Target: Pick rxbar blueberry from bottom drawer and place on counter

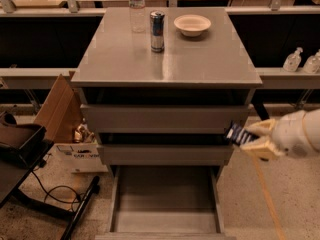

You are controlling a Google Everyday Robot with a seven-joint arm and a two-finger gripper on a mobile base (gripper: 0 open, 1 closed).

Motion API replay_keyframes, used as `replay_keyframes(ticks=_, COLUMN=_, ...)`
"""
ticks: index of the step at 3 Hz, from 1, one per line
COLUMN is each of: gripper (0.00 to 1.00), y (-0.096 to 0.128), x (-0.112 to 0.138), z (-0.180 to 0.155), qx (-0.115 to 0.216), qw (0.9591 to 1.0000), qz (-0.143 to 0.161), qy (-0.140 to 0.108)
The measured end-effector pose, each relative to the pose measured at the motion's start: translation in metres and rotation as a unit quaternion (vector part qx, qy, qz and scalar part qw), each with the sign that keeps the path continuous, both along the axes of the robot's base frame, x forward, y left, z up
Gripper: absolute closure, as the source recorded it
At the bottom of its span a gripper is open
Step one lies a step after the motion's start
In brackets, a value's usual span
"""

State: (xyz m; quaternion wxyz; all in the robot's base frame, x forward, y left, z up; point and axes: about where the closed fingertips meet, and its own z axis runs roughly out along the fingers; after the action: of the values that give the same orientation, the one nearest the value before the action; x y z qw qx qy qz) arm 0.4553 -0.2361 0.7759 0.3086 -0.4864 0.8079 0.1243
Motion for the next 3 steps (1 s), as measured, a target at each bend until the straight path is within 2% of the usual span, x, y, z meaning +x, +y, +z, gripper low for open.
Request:
replay_keyframes(ticks=1, gripper=1.00, y=-0.001, x=0.048, z=0.072, qx=-0.035, qw=0.9992, qz=-0.013, qy=-0.012)
replay_keyframes(ticks=2, gripper=1.00, y=0.005, x=0.103, z=0.114, qx=-0.054, qw=0.9980, qz=-0.021, qy=-0.023)
replay_keyframes(ticks=3, gripper=1.00, y=0.010, x=0.166, z=0.146, qx=-0.046, qw=0.9966, qz=-0.030, qy=-0.061)
